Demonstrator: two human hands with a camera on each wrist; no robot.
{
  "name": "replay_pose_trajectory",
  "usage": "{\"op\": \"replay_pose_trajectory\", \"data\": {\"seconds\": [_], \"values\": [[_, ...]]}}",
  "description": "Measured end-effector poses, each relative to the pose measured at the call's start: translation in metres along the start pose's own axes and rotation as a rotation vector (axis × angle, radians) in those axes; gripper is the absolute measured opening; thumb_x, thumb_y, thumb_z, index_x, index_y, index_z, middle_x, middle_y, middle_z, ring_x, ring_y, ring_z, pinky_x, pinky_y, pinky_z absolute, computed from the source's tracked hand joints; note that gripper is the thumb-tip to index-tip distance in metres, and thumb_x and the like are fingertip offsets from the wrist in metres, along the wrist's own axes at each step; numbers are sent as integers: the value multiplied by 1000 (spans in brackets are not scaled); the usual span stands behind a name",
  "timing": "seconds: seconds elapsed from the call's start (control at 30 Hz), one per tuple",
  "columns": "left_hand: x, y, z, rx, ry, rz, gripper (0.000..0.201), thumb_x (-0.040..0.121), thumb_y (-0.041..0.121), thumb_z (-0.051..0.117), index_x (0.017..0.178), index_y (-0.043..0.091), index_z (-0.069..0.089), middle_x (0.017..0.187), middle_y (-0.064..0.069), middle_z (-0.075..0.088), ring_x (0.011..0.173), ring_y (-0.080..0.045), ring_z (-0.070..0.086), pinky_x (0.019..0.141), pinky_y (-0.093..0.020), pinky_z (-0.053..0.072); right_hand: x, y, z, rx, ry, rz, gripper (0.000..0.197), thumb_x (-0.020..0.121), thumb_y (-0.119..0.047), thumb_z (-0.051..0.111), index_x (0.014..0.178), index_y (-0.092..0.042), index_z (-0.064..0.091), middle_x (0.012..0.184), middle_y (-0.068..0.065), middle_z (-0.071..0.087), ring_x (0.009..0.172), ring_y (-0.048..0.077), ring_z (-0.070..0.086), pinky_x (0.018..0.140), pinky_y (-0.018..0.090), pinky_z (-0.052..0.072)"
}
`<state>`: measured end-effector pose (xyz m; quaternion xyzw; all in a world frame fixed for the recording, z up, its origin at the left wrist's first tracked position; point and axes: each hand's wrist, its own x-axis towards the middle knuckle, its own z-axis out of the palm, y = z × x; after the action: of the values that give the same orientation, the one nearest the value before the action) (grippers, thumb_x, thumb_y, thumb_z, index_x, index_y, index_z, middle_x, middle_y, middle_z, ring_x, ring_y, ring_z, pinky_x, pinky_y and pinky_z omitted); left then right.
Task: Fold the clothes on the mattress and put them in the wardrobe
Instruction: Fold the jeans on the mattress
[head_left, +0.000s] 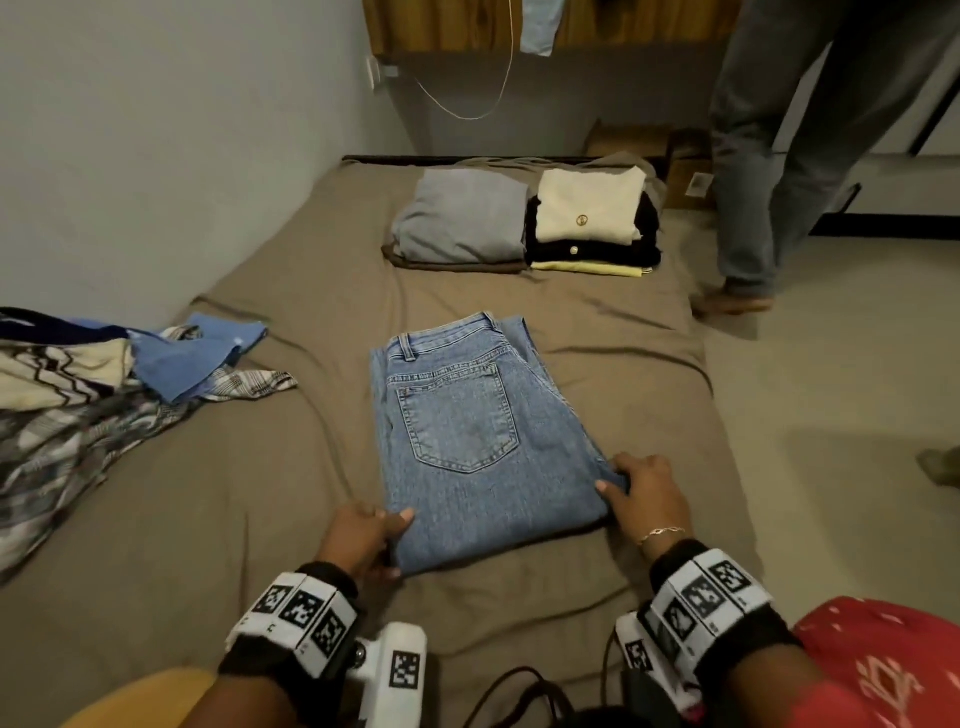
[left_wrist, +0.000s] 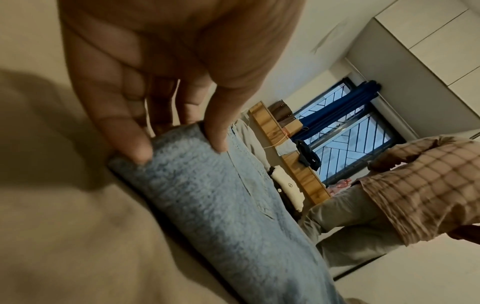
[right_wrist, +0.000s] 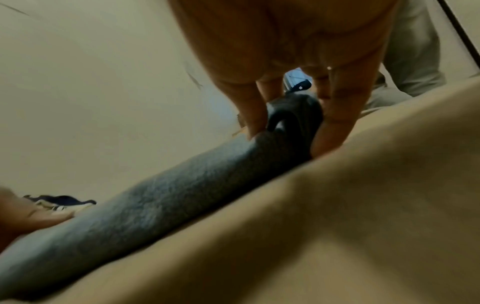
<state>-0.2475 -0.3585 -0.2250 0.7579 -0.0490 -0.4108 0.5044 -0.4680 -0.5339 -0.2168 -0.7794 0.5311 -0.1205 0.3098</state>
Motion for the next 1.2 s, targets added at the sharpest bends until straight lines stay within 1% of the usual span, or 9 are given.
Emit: {"op": "replay_pose_trajectory", "data": {"seconds": [0.07, 0.2, 0.4, 0.57, 0.73, 0.83, 0.93, 1.1, 1.2], "values": [[-4, 3, -8, -45, -23, -36, 26, 88, 6, 59, 68, 8, 43, 69, -11, 43, 65, -24, 49, 34, -28, 49, 9, 8, -5, 328, 21, -41, 6, 83, -3, 64, 79, -6, 63, 79, 10, 60, 74, 16, 58, 72, 30, 42], [-12, -1, -13, -78, -75, -99, 20, 89, 5, 58, 76, 8, 43, 79, -14, 50, 72, -25, 53, 39, -30, 53, 11, 23, -4, 820, -83, 31, 31, 83, 13, 55, 62, -9, 50, 42, -6, 50, 42, -2, 44, 46, 13, 38], [-10, -3, -9, -19, -50, -109, 30, 87, 4, 60, 68, 7, 38, 72, -13, 44, 66, -25, 50, 35, -32, 51, 15, 34, 3, 657, 107, -165, 46, 65, 17, 71, 64, -29, 64, 85, 9, 54, 70, -18, 53, 70, 1, 40], [-10, -2, -12, 2, -70, -135, 26, 89, 4, 58, 71, 5, 39, 76, -15, 45, 68, -28, 51, 35, -32, 51, 17, 35, -5, 832, -147, -238, 26, 80, 16, 53, 74, -9, 59, 61, -12, 64, 61, -5, 54, 64, 9, 43], [-7, -6, -10, 50, -56, -151, 25, 90, 5, 58, 74, 6, 38, 78, -14, 46, 69, -27, 51, 35, -30, 50, 17, 40, 3, 1024, -249, -144, 32, 53, -32, 87, 71, -20, 63, 59, -4, 63, 55, 2, 56, 57, 15, 46], [-8, -6, -9, 45, -53, -140, 25, 89, 4, 58, 74, 7, 38, 80, -14, 46, 72, -27, 51, 35, -31, 50, 20, 37, 3, 940, -160, -156, 29, 77, 13, 59, 69, -14, 60, 59, -9, 62, 57, -2, 54, 57, 9, 43], [-9, -6, -9, 68, -52, -146, 25, 90, 3, 57, 73, 6, 38, 79, -14, 46, 71, -28, 50, 33, -31, 49, 22, 44, 8, 881, -190, -62, 31, 74, 23, 53, 68, -7, 55, 55, -2, 62, 58, 6, 54, 55, 11, 43], [-10, -5, -7, 177, -41, -141, 21, 89, 7, 60, 78, 5, 42, 70, -14, 46, 59, -26, 49, 32, -28, 46, 26, 43, 3, 250, -140, -130, 24, 80, -5, 62, 68, -24, 57, 74, 5, 60, 75, 17, 53, 72, 27, 39], [-3, 7, -10, 164, -48, -11, 31, 87, 3, 61, 67, 9, 39, 58, -10, 42, 45, -17, 43, 36, -23, 39, 29, 29, -18, 113, -161, -180, 14, 78, -9, 66, 92, -9, 65, 91, 12, 55, 88, 22, 52, 75, 24, 36]]}}
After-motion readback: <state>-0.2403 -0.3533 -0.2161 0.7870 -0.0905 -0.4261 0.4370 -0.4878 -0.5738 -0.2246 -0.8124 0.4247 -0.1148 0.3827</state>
